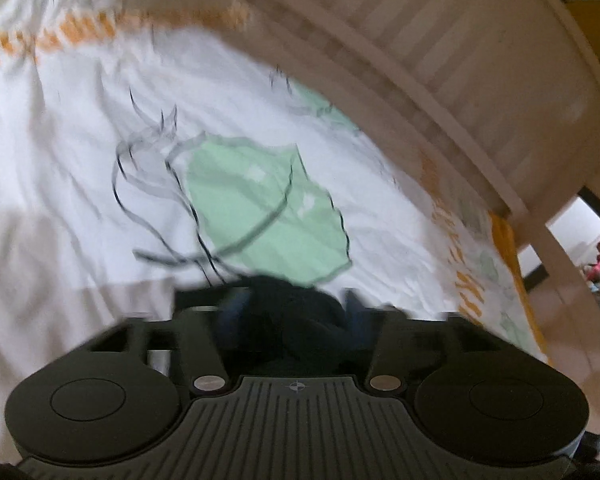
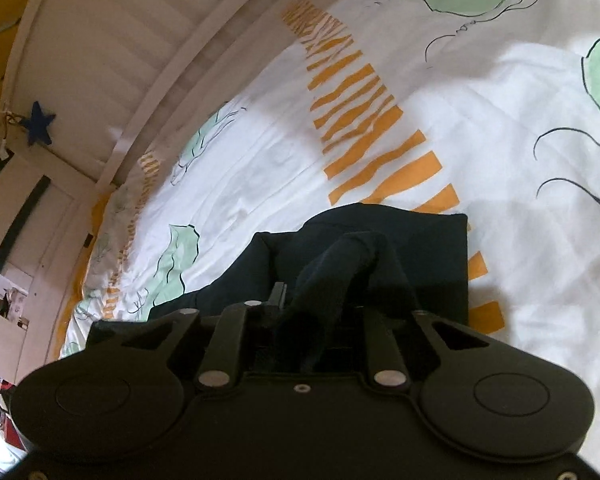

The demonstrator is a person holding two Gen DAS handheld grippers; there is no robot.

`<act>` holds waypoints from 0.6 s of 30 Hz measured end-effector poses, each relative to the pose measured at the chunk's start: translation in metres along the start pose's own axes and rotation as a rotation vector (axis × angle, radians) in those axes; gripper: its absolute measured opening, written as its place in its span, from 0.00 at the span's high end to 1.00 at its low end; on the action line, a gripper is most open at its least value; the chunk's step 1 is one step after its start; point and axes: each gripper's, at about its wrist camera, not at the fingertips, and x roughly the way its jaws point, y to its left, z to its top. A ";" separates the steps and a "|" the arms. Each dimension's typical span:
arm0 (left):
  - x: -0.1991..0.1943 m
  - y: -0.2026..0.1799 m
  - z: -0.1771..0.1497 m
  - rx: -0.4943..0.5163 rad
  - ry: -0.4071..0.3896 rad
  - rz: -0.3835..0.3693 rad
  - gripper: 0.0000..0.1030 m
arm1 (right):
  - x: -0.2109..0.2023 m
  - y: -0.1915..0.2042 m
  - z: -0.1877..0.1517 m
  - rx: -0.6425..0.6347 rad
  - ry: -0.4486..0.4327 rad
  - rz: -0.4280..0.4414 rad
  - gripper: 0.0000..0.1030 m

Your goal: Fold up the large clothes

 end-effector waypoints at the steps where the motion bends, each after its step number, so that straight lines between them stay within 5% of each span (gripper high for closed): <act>1: -0.006 0.000 0.002 0.014 -0.022 0.009 0.14 | -0.001 0.002 -0.001 -0.016 -0.002 0.004 0.58; 3: -0.019 -0.001 0.005 0.027 -0.069 0.028 0.14 | -0.006 0.010 -0.001 -0.067 -0.033 0.005 0.23; 5: -0.032 -0.006 0.007 0.048 -0.092 0.039 0.13 | -0.014 0.022 -0.001 -0.133 -0.099 -0.017 0.05; 11: -0.051 -0.044 -0.007 0.240 -0.087 0.080 0.11 | -0.037 0.059 -0.012 -0.332 -0.223 -0.088 0.04; 18: -0.033 -0.086 -0.052 0.462 -0.012 0.086 0.10 | -0.023 0.101 -0.055 -0.534 -0.142 -0.104 0.02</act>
